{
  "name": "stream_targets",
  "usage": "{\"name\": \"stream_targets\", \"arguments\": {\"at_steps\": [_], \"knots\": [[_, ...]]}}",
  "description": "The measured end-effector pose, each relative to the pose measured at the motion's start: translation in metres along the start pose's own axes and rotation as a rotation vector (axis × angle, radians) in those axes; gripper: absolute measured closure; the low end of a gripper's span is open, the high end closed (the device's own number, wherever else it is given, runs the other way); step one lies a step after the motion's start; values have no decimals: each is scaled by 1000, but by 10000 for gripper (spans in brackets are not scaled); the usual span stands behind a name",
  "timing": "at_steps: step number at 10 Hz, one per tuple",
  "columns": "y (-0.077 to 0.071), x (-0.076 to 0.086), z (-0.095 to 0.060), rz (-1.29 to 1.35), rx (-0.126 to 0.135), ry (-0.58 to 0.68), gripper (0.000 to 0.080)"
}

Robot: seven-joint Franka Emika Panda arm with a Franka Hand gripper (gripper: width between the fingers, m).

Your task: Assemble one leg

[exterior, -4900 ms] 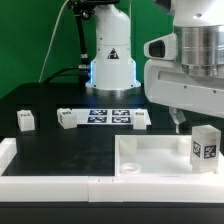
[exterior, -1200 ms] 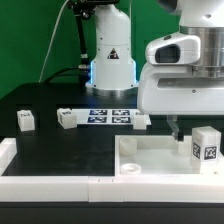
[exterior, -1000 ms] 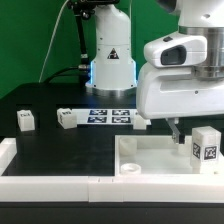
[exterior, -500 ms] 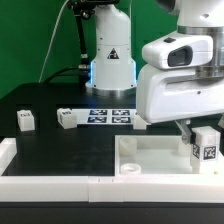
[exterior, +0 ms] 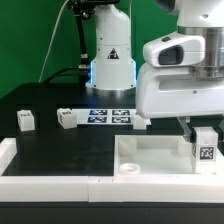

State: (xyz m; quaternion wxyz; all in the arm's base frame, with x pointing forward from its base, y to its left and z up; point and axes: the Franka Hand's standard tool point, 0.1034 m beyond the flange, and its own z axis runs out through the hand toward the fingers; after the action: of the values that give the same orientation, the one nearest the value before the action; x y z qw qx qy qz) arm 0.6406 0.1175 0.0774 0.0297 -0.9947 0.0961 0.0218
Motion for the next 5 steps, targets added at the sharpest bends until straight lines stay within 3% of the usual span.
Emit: {"name": "stream_targets", "arguments": {"at_steps": [5], "knots": [[-1, -1, 0, 708, 16, 10, 508]]}}
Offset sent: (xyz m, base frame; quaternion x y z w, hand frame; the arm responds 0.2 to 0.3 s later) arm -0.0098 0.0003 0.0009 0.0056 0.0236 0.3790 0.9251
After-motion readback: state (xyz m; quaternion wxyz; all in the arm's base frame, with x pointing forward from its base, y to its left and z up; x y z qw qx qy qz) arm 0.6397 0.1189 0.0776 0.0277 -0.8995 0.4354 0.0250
